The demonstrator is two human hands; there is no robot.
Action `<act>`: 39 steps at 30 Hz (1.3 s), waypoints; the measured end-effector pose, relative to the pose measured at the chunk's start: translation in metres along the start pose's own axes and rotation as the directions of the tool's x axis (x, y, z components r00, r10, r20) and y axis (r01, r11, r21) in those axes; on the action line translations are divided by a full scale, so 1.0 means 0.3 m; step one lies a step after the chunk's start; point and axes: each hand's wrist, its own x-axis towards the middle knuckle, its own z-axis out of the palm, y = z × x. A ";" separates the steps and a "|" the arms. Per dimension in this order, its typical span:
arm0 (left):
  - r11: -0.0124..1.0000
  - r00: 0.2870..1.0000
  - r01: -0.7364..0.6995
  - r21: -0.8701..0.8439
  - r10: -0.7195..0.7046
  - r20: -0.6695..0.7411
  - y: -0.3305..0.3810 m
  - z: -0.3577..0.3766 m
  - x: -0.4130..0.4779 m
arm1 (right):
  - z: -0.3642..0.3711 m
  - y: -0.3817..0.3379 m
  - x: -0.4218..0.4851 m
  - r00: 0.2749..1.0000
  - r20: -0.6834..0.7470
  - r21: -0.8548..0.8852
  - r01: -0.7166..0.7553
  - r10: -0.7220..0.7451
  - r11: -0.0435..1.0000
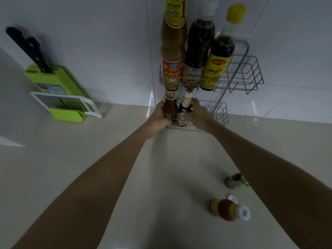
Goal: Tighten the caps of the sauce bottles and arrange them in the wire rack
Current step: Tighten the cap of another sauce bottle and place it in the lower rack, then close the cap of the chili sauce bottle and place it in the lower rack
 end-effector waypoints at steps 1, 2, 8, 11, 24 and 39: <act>1.000 1.000 0.005 0.010 -0.005 0.001 0.006 0.004 -0.015 | -0.012 0.009 -0.014 1.000 0.016 0.003 -0.012 0.012 1.000; 1.000 1.000 0.014 0.016 -0.014 -0.013 0.007 0.011 -0.032 | -0.027 0.017 -0.036 1.000 0.014 -0.008 -0.017 0.017 1.000; 0.996 0.981 -0.078 0.052 0.086 -0.174 -0.089 0.099 -0.176 | -0.157 0.083 -0.332 0.993 -0.060 -0.063 0.101 -0.105 0.993; 0.992 0.980 -0.122 0.038 0.127 -0.155 -0.154 0.193 -0.291 | -0.175 0.154 -0.520 0.975 -0.088 -0.161 0.188 -0.204 0.969; 0.956 0.979 -0.165 0.242 0.129 0.157 -0.316 0.536 -0.584 | 0.016 0.624 -0.884 0.963 0.240 -0.452 0.224 -0.124 0.864; 0.915 0.958 -0.275 0.296 0.233 0.169 -0.262 0.683 -0.621 | -0.078 0.314 -1.006 0.838 -0.508 0.595 0.173 0.200 0.785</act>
